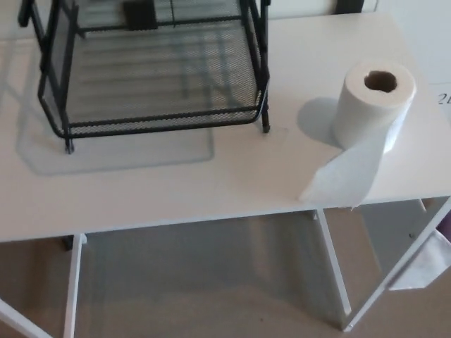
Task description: The robot walks towards a desk on which a file tray is kept in the middle and a toilet paper roll is kept on its right. The robot uses its right hand to hook on finger in the gap of the roll and grabs it, lifts it and places it on the tray.
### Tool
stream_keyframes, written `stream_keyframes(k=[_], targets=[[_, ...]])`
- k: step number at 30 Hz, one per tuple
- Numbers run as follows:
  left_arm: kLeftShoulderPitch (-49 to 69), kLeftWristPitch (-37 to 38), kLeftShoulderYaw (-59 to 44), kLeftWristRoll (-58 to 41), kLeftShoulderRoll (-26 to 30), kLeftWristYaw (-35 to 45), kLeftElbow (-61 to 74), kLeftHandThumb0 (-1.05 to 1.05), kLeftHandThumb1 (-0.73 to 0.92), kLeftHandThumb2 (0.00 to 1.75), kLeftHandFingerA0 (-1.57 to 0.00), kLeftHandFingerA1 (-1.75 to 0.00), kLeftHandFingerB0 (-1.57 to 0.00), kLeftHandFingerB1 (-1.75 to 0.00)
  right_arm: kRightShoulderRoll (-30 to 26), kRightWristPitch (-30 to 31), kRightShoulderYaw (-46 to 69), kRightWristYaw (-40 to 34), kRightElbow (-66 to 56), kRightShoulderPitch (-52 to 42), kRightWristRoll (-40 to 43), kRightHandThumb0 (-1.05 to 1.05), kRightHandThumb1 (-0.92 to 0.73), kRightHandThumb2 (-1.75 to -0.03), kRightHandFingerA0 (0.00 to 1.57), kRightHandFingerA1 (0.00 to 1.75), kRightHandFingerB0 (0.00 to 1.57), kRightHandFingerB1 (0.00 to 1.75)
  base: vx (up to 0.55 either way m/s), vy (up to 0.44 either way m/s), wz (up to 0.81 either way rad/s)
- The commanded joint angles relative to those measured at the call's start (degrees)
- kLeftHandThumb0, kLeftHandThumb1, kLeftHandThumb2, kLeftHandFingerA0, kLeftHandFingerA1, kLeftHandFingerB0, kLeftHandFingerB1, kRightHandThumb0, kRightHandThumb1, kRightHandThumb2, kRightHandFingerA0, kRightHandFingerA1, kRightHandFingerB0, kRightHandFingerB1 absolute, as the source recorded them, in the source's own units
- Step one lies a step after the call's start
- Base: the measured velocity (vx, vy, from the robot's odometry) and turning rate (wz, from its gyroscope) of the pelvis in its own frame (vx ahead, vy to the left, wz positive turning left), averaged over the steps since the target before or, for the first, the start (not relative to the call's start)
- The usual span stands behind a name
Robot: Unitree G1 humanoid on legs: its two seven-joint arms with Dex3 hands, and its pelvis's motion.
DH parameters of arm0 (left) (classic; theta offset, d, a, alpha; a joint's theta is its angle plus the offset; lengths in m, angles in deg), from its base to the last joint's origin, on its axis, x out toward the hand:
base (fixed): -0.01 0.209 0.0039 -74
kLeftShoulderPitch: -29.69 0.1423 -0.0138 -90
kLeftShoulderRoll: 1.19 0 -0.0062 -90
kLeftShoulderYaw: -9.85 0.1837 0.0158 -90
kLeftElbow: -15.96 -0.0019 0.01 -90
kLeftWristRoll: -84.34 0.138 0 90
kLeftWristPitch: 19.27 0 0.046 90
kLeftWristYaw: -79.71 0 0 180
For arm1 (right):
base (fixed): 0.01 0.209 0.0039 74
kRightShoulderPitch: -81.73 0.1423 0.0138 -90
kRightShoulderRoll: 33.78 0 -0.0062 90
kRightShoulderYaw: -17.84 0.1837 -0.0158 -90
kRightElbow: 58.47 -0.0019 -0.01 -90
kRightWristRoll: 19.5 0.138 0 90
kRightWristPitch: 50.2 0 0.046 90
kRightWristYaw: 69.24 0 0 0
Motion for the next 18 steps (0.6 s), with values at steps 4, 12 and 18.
stream_keyframes(k=[4,12,18], targets=[[0.92,2.20,-0.98,-1.10,0.38,0.20,0.17,-0.97,0.78,1.34,0.00,-0.73,-0.04,-0.52,-0.50,2.01,1.16,1.34,-0.45,0.04,1.96,-0.39,-0.33,-0.92,0.00,0.54,0.00,0.52,0.01,0.148,-0.10],[1.19,1.18,-0.39,-0.38,0.89,-0.04,0.63,-1.04,0.81,1.35,-0.21,-0.85,-0.03,-0.51,-0.94,0.36,-1.29,-0.64,-0.99,-0.67,0.37,-0.38,-0.35,-0.94,0.00,0.52,0.02,0.53,0.02,0.312,0.00],[0.97,0.47,-0.87,-0.77,0.89,-0.43,0.68,-1.05,0.79,1.34,-0.14,-0.79,-0.01,-0.50,-0.33,1.41,1.81,-0.08,-1.22,0.06,3.66,-0.60,-0.53,-0.56,0.35,0.58,0.13,0.43,0.05,0.045,0.06]])
